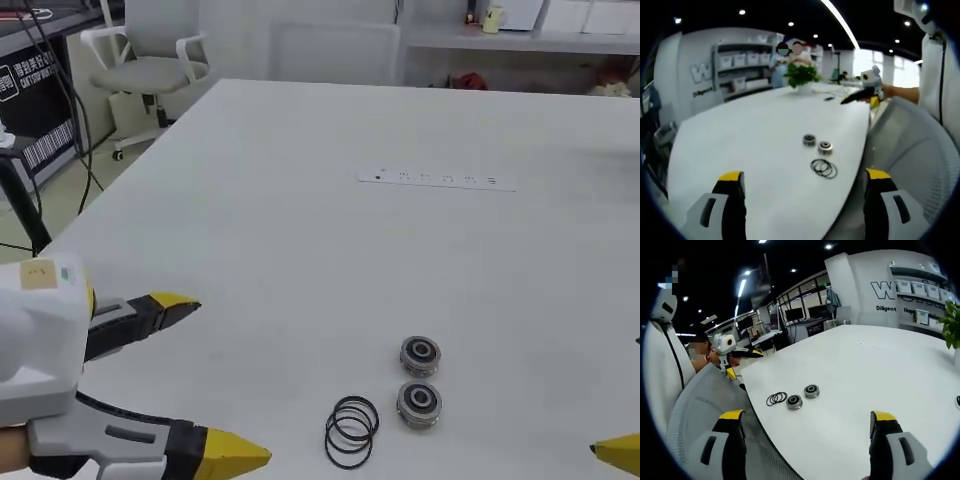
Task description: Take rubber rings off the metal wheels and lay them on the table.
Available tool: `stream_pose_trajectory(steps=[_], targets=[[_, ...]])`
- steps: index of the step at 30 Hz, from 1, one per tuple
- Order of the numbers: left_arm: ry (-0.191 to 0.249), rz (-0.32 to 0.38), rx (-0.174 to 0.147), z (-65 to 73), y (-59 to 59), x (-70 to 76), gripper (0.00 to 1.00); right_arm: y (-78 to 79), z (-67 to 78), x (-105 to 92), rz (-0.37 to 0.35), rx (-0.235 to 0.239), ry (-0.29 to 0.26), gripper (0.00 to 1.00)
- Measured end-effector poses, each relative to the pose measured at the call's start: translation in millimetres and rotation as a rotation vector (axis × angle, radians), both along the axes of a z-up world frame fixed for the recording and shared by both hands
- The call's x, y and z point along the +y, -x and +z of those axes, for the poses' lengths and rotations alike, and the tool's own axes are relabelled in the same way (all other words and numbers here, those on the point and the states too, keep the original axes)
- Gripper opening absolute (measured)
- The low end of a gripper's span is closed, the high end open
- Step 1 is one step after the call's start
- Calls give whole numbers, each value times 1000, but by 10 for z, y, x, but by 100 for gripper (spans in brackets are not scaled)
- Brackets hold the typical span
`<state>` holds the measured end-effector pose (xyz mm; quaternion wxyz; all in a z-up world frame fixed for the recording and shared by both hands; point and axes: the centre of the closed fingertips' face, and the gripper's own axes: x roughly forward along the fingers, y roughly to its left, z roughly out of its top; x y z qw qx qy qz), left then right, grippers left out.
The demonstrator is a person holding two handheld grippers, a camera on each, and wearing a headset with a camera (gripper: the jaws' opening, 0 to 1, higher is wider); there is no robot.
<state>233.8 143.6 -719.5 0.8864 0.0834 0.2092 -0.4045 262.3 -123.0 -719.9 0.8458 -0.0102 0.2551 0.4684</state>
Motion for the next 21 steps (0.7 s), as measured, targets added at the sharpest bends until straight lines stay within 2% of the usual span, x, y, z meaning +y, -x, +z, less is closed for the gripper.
stream_pose_trajectory(steps=[8,13,21], targets=[[11,13,37,-109,22,-6,100,102,-277,-94,-31,65,30,100],[3,11,64,-203,48,-26,100,148,-375,-106,-33,88,47,100],[7,18,90,-275,69,-38,100,203,-528,-155,-32,121,82,100]])
